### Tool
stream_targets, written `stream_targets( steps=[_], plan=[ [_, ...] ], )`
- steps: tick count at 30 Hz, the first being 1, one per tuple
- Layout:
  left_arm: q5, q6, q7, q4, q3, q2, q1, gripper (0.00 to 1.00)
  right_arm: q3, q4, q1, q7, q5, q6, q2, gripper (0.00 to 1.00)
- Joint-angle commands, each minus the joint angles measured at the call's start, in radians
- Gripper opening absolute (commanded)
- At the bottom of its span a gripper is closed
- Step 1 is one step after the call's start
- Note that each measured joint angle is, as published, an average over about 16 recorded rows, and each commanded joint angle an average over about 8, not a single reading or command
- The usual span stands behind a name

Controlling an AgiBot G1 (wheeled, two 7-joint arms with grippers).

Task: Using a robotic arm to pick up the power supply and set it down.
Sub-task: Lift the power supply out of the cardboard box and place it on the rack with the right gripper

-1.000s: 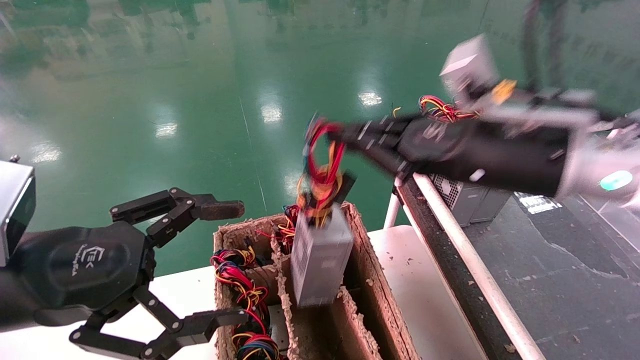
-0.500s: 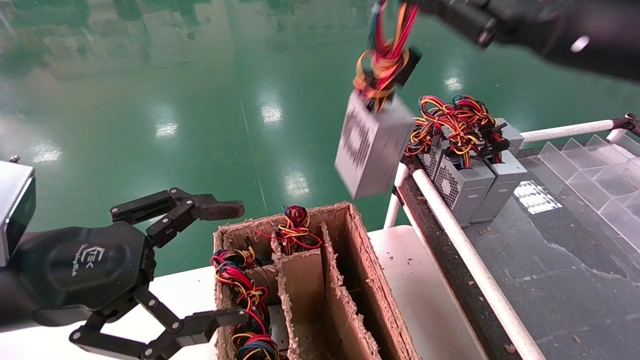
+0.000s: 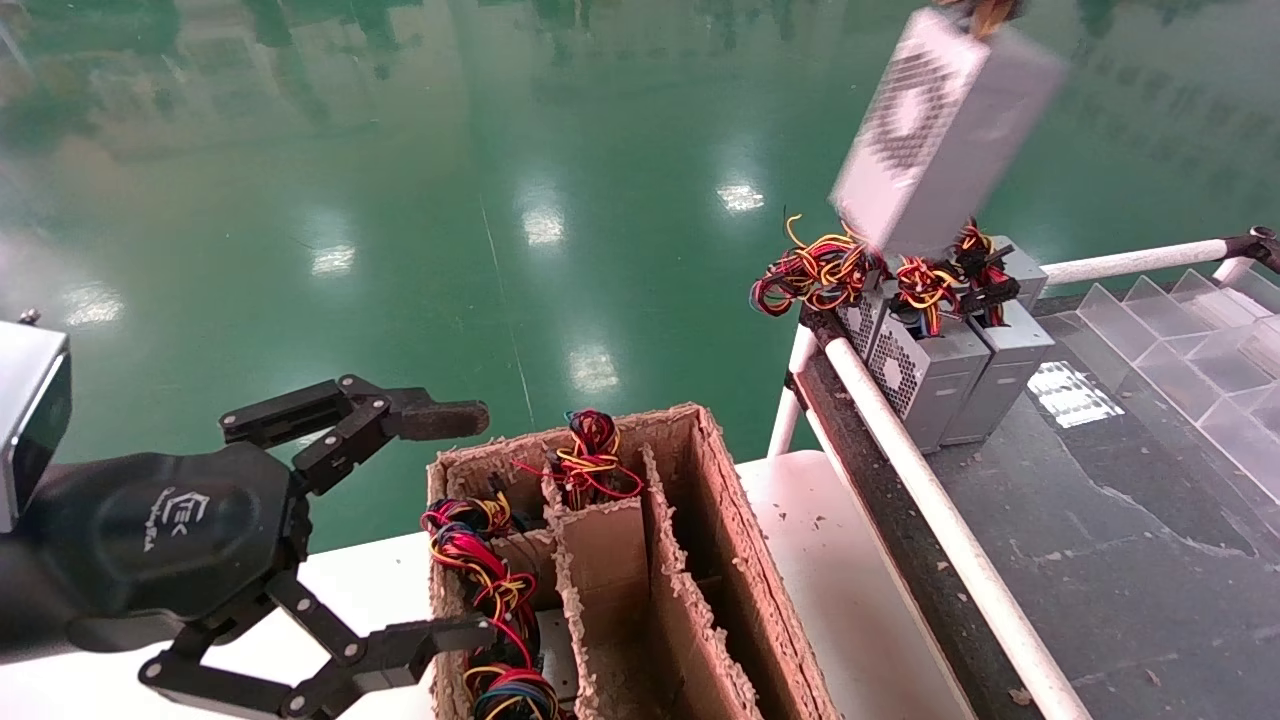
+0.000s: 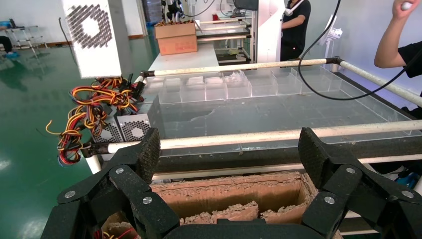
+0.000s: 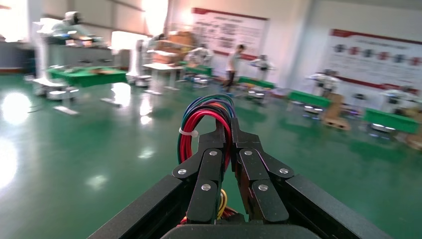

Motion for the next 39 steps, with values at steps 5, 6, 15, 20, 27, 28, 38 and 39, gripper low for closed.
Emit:
stream_targets(
  steps=[5, 6, 15, 20, 27, 28, 38, 39],
  plan=[
    [0.0, 0.0, 0.0, 0.0, 0.0, 0.0, 0.0, 1.0, -0.005, -0.169, 0.09, -0.078, -0.039, 0.035, 0.028, 0.0],
    [0.0, 0.0, 0.0, 0.0, 0.0, 0.0, 0.0, 1.0, -0.007, -0.193, 0.1, -0.091, -0.047, 0.049, 0.033, 0.0],
    [0.0, 0.0, 0.0, 0.0, 0.0, 0.0, 0.0, 1.0, -0.029, -0.359, 0.121, -0.168, -0.102, 0.179, 0.061, 0.0],
    [0.0, 0.0, 0.0, 0.0, 0.0, 0.0, 0.0, 1.0, -0.036, -0.411, 0.098, -0.191, -0.114, 0.185, 0.079, 0.0],
    [0.0, 0.0, 0.0, 0.0, 0.0, 0.0, 0.0, 1.0, -0.043, -0.457, 0.056, -0.213, -0.123, 0.153, 0.104, 0.0],
    [0.0, 0.0, 0.0, 0.0, 0.0, 0.0, 0.0, 1.0, -0.044, -0.462, 0.05, -0.215, -0.125, 0.146, 0.107, 0.0],
    [0.0, 0.0, 0.0, 0.0, 0.0, 0.0, 0.0, 1.0, -0.053, -0.488, -0.01, -0.213, -0.138, 0.083, 0.088, 0.0],
    [0.0, 0.0, 0.0, 0.0, 0.0, 0.0, 0.0, 1.0, -0.053, -0.488, -0.014, -0.213, -0.139, 0.079, 0.082, 0.0]
  ],
)
